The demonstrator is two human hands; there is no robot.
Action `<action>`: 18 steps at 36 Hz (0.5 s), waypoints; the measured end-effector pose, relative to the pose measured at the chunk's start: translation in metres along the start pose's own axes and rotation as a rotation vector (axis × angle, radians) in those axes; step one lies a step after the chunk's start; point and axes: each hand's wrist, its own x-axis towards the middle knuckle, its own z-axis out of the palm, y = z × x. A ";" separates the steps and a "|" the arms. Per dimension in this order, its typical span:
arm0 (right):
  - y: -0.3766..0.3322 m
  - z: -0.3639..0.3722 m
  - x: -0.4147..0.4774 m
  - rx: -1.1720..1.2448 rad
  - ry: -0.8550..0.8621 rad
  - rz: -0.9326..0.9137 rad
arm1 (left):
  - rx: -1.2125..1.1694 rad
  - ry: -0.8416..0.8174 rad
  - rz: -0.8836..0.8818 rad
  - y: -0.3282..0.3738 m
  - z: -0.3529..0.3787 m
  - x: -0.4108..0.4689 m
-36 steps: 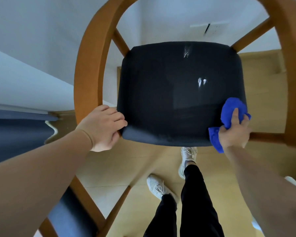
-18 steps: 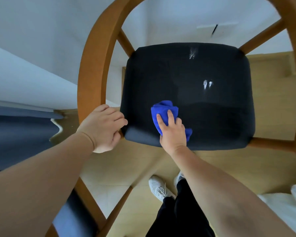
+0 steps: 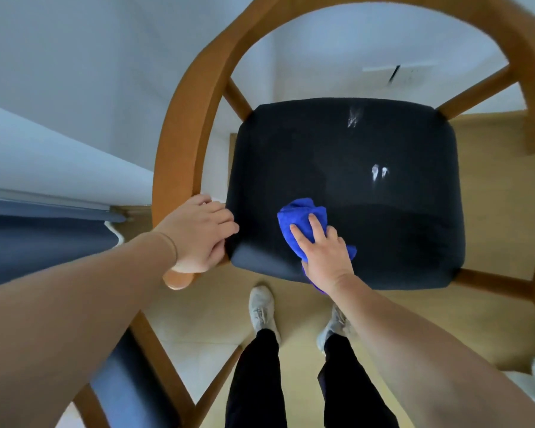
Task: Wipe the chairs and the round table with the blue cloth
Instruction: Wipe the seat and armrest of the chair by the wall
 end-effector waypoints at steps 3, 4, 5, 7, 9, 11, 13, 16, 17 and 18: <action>0.003 0.003 0.000 0.008 0.041 -0.001 | 0.051 0.044 0.024 -0.033 -0.016 0.019; 0.002 0.003 0.000 0.019 0.059 0.005 | 0.070 0.049 0.036 -0.045 -0.020 0.026; 0.001 0.003 0.000 0.034 0.069 0.013 | 0.086 0.050 0.053 -0.055 -0.024 0.032; -0.004 0.003 -0.002 0.066 0.091 0.041 | 0.114 0.064 0.092 -0.072 -0.030 0.044; -0.009 0.002 -0.002 0.092 0.122 0.071 | 0.147 0.062 0.139 -0.083 -0.036 0.054; -0.011 0.004 0.001 0.088 0.142 0.092 | 0.167 0.053 0.199 -0.091 -0.042 0.064; -0.013 0.005 0.004 0.080 0.145 0.105 | 0.171 0.061 0.251 -0.099 -0.050 0.073; -0.012 0.004 0.007 0.084 0.120 0.108 | 0.176 0.078 0.271 -0.114 -0.058 0.087; -0.011 0.003 0.008 0.089 0.113 0.111 | 0.171 0.084 0.276 -0.116 -0.060 0.090; -0.010 0.001 0.010 0.095 0.110 0.114 | 0.160 0.088 0.284 -0.118 -0.060 0.091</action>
